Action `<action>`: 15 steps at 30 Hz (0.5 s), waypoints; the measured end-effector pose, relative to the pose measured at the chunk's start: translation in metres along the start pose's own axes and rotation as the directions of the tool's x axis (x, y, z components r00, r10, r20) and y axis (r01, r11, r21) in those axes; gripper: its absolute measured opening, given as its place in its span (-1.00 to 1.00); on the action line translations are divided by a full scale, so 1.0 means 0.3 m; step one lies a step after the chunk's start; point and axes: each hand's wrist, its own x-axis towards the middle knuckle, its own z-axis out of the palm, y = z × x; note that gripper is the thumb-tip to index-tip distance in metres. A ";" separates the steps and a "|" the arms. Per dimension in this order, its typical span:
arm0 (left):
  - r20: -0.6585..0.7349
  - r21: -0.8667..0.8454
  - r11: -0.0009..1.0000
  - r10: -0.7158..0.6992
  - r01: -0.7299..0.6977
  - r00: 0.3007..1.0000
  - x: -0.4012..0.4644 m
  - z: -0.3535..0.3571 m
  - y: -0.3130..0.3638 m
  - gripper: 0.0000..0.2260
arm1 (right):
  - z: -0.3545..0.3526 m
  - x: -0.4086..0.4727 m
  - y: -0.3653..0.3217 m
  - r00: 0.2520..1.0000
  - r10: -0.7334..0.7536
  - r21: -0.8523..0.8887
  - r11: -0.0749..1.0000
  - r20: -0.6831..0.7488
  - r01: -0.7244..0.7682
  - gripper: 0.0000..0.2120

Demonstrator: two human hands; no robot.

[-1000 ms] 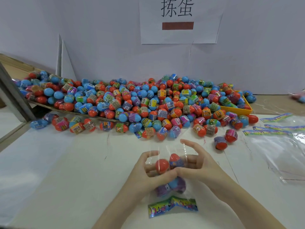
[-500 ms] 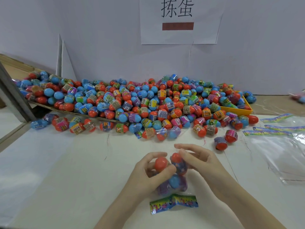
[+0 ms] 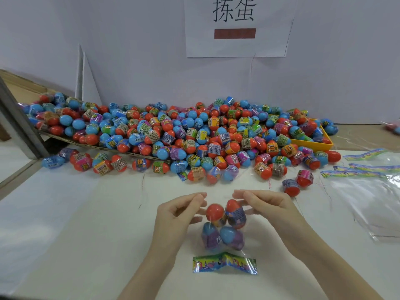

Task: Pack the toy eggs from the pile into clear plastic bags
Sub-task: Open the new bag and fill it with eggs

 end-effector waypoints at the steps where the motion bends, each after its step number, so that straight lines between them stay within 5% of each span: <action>1: 0.007 -0.010 1.000 -0.005 0.005 1.000 0.001 -0.005 0.001 -0.78 | -0.007 0.000 -0.002 1.000 0.010 0.010 1.000 0.021 -0.010 -0.82; 15: 0.211 -0.041 0.994 -0.091 0.102 0.973 0.010 -0.069 0.017 -0.86 | -0.073 0.011 -0.005 0.985 0.038 0.079 0.996 0.168 -0.051 -0.81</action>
